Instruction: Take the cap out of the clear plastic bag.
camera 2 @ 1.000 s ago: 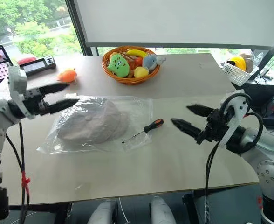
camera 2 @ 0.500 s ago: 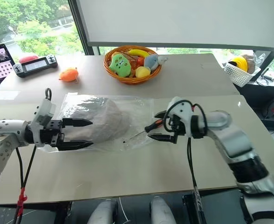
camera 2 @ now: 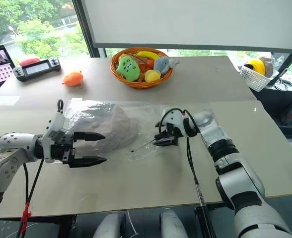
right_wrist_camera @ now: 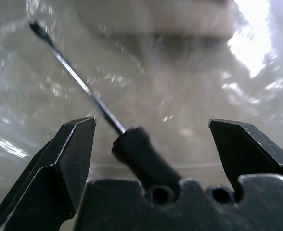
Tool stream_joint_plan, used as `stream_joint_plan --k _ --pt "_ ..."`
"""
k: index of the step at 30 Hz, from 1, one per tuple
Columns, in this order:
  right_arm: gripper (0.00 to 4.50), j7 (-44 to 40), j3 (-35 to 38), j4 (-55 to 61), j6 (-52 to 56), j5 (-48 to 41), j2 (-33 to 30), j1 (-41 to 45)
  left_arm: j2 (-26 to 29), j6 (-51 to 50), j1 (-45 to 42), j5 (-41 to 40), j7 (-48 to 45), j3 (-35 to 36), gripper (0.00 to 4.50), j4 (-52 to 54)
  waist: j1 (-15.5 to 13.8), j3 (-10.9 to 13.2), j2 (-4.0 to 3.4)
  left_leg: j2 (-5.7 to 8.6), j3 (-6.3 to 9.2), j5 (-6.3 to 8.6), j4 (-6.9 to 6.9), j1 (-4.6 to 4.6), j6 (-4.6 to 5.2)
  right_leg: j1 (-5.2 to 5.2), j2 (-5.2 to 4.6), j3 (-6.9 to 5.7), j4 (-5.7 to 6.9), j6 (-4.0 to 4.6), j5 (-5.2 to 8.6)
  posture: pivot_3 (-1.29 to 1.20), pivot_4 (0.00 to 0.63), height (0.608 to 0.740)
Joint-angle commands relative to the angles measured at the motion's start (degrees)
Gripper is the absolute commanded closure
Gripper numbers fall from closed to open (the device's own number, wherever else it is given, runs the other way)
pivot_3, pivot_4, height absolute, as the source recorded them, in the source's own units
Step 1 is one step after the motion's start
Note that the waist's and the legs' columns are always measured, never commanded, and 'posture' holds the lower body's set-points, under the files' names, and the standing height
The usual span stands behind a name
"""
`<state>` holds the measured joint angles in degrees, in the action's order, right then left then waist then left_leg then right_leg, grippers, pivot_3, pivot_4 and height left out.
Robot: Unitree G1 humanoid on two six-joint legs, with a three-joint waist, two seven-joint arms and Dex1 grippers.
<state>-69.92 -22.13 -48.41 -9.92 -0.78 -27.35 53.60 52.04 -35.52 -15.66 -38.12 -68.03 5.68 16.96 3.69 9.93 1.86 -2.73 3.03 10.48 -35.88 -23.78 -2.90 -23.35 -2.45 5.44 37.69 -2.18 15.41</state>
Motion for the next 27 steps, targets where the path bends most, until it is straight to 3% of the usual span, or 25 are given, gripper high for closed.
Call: stream_joint_plan --k 1,2,5,12,15,22,27 --pt "0.0 0.6 0.2 -6.3 -6.0 3.7 0.2 1.7 0.9 -0.3 0.3 -0.7 0.9 2.1 0.04 2.6 0.2 0.0 -0.01 0.0 -0.02 0.0 0.0 0.04 0.0 0.02 0.0 0.01 0.03 0.0 0.0 0.0 0.15 0.735" --pt "0.0 0.8 0.2 -7.8 -7.1 4.3 0.4 1.8 0.9 -0.4 0.5 -0.8 1.1 2.2 0.04 2.8 0.3 0.0 -0.01 0.0 0.0 0.0 0.0 0.14 0.0 0.1 0.0 0.01 0.04 0.0 0.0 0.0 0.15 0.735" --pt "0.61 1.7 0.6 -11.0 -9.2 5.5 0.5 2.6 0.9 -0.4 0.6 -0.8 1.6 2.2 0.0 3.0 0.2 0.0 -0.01 0.0 -0.01 0.0 0.02 0.41 0.0 0.33 0.01 0.01 0.05 0.0 0.0 0.0 0.15 0.735" --pt "2.95 1.2 2.0 -12.9 -11.1 6.0 1.7 2.2 0.8 0.2 0.3 -0.3 2.0 1.4 0.0 3.0 0.2 0.0 0.0 0.01 0.0 0.0 0.0 0.53 -0.01 0.41 0.01 0.01 0.15 -0.01 0.01 0.0 0.15 0.735" --pt "3.56 0.5 2.6 -12.4 -11.0 6.2 1.9 1.4 0.6 0.3 0.1 -0.1 2.1 0.9 0.0 2.9 0.2 0.0 0.0 0.01 0.0 0.0 0.02 0.52 -0.01 0.4 0.01 0.01 0.16 0.0 0.01 0.0 0.15 0.735" --pt "3.57 -3.9 6.6 -2.8 -5.2 1.3 0.3 -1.1 0.3 0.4 -0.7 0.2 2.3 0.1 0.0 2.4 0.1 0.0 0.0 0.01 0.01 0.0 0.02 0.51 -0.01 0.4 0.01 0.01 0.16 0.0 0.01 0.0 0.15 0.735" --pt "3.57 -3.4 15.0 4.8 5.2 -5.9 -3.8 -1.1 -0.3 0.6 -1.7 0.6 2.3 -1.0 0.0 1.8 0.1 0.1 -0.07 0.03 0.01 0.0 0.0 0.34 -0.01 0.24 0.0 0.02 0.22 0.0 0.01 0.0 0.15 0.735"
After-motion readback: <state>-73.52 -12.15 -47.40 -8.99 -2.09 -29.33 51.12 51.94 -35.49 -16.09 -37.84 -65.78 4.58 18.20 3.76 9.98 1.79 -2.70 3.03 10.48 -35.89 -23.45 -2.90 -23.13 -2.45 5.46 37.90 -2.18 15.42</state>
